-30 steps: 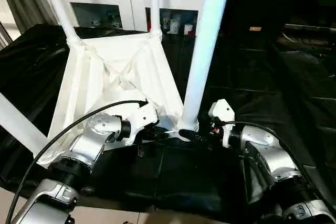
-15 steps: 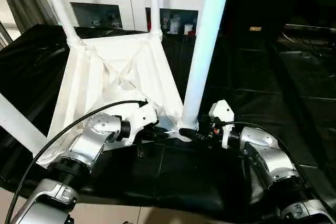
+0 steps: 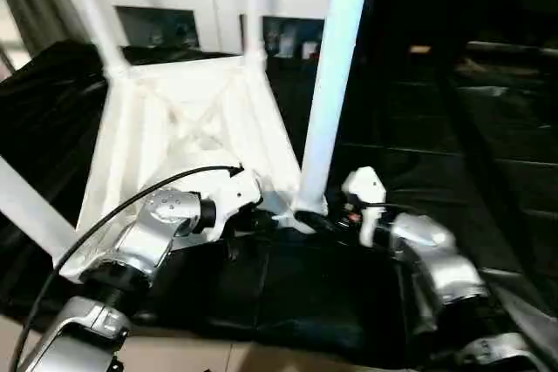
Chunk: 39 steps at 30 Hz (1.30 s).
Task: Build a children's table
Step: Rotate leg to tighten
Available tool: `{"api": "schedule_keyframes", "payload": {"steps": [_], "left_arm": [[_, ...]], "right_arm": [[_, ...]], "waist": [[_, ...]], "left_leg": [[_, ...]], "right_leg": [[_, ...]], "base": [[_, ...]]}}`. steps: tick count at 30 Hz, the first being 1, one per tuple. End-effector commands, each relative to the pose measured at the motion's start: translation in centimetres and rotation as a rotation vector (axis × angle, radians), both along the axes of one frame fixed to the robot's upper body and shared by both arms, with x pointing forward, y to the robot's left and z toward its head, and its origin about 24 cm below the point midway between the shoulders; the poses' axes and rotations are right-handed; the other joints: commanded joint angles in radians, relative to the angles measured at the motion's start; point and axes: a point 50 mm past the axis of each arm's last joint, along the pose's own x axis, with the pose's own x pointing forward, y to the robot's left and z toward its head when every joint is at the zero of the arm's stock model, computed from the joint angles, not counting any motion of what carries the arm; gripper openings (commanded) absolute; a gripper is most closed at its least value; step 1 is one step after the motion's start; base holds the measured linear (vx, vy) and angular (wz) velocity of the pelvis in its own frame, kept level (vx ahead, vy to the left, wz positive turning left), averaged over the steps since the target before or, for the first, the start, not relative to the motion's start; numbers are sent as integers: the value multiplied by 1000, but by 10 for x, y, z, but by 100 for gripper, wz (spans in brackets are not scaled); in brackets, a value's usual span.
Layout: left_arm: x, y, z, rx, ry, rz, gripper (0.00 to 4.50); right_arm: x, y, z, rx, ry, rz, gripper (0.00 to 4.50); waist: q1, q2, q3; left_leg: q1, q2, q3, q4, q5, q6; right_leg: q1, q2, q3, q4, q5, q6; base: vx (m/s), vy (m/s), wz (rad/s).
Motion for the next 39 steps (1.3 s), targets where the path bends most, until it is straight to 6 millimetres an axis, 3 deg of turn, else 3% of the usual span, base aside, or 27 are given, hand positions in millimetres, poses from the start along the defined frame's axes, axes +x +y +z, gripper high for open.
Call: {"api": "schedule_keyframes", "payload": {"steps": [1, 7, 11, 16, 20, 23, 25, 26, 27, 28, 29, 30, 31, 36, 39], "left_arm": [[-1, -3, -22, 57, 64, 111, 0], [23, -28, -18, -2, 5, 391, 0], [28, -33, -18, -10, -11, 456, 0], [30, -37, -19, 0, -16, 460, 0], [29, -37, -20, 7, -18, 418, 0], [27, -37, -21, 16, -21, 384, 0], [24, -37, -22, 24, -31, 337, 0], [21, -37, -23, 26, -33, 298, 0], [19, -36, -24, 32, -29, 272, 0], [18, -36, -24, 33, -28, 269, 0], [15, -36, -24, 29, -42, 207, 0], [13, -36, -24, 28, -48, 186, 0], [10, -34, -23, 28, -58, 134, 0], [-1, -25, -17, -13, -65, 16, 0], [-8, -22, -11, -47, -77, -74, 0]], "right_arm": [[5, 7, -7, -24, 33, -114, 270], [17, 31, -12, 12, 94, -356, 269], [21, 35, -12, 23, 116, -440, 269], [19, 39, -16, -1, 125, -467, 269], [19, 38, -16, 48, 146, -478, 269], [20, 37, -12, 79, 135, -472, 341], [21, 32, -8, 94, 106, -470, 349], [22, 26, -4, 99, 78, -459, 358], [22, 20, 1, 97, 48, -445, 372], [22, 19, 1, 97, 43, -442, 383], [22, 11, 6, 104, 14, -409, 389], [22, 8, 8, 106, 5, -398, 394], [21, -1, 14, 81, -46, -337, 402], [10, -29, 24, -2, -109, -84, 414], [-1, -34, 28, 5, -107, 77, 414]], "waist": [[9, -2, -50], [7, -2, -51], [17, 0, -57], [22, 2, -60], [23, 3, -56], [24, 1, -57], [23, -7, -56], [23, -2, -56], [23, -9, -56], [23, -9, -56], [17, -26, -57], [24, -19, -57], [22, -24, -58], [38, -24, -58], [42, -17, -58]], "left_leg": [[1, 36, -13, -72, -216, 18], [2, 28, -15, -72, -235, 2], [-7, 27, -15, -69, -179, 30], [-8, 26, -14, -68, -161, 47], [-6, 28, -15, -74, -203, 43], [-7, 30, -16, -76, -204, 42], [-8, 31, -15, -77, -206, 47], [-10, 31, -16, -79, -208, 48], [-14, 32, -19, -81, -203, 49], [-13, 33, -17, -80, -196, 48], [-11, 33, -13, -78, -195, 54], [-13, 33, -16, -77, -178, 61], [-14, 33, -14, -75, -167, 66], [-11, 38, -9, -71, -125, 91], [-12, 40, -11, -71, -131, 101]], "right_leg": [[37, -82, 49, -99, -266, -199], [34, -81, 51, -108, -310, -178], [41, -82, 51, -101, -222, -177], [42, -82, 49, -98, -176, -180], [39, -84, 49, -108, -260, -162], [39, -85, 50, -108, -271, -152], [38, -85, 50, -110, -267, -149], [39, -87, 50, -108, -272, -145], [43, -88, 49, -107, -280, -138], [43, -87, 50, -108, -271, -137], [39, -86, 50, -109, -266, -141], [43, -89, 50, -107, -255, -142], [43, -88, 51, -105, -237, -143], [43, -86, 50, -92, -123, -175], [46, -85, 48, -91, -89, -194]], "base": [[0, 0, 0], [0, 0, 0], [0, 0, 0], [0, 0, 0], [0, 0, 0], [0, 0, 0], [0, 0, 0], [0, 0, 0], [0, 0, 0], [0, 0, 0], [0, 0, 0], [0, 0, 0], [0, 0, 0], [0, 0, 0], [0, 0, 0]]}}
